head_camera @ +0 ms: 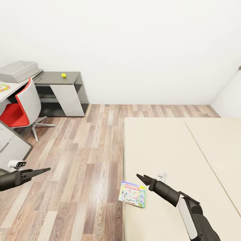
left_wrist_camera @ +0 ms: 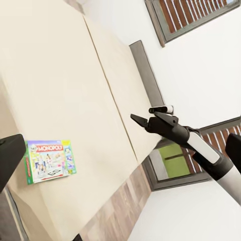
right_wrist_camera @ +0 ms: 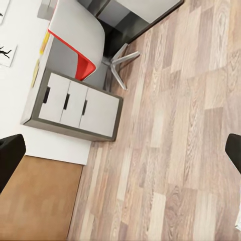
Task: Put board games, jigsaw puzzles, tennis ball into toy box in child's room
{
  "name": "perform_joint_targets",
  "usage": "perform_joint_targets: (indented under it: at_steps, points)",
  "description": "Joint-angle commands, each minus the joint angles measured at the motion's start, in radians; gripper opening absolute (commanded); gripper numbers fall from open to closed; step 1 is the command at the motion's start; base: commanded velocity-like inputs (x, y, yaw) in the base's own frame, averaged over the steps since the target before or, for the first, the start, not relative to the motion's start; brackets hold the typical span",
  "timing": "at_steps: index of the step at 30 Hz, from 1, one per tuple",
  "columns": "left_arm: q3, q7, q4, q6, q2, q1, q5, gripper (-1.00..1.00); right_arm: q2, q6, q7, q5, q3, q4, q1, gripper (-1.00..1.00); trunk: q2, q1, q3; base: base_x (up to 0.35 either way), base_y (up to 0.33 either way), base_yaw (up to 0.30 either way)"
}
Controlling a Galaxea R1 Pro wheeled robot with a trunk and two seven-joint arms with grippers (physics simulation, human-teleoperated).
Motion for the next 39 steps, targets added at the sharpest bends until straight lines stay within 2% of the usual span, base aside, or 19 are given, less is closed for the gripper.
perform_joint_targets:
  at_steps: [1,23,39]
  points:
    - [0.0,-0.004,0.0,0.011,0.0,-0.001,0.0,1.0,0.001,0.008,0.002,-0.004,-0.003,0.0,-0.001,1.0,-0.002,0.001,-0.001,0.0,0.0,0.108]
    - [0.0,-0.004,0.0,0.011,0.001,-0.001,-0.001,1.0,0.001,0.007,0.002,-0.004,-0.002,0.0,-0.001,1.0,-0.002,0.001,0.004,0.0,0.0,0.023]
    - [0.0,-0.004,0.0,0.011,0.001,-0.001,-0.001,1.0,0.002,0.007,0.002,-0.004,-0.002,0.001,0.0,1.0,-0.002,0.001,0.025,0.0,0.0,0.0]
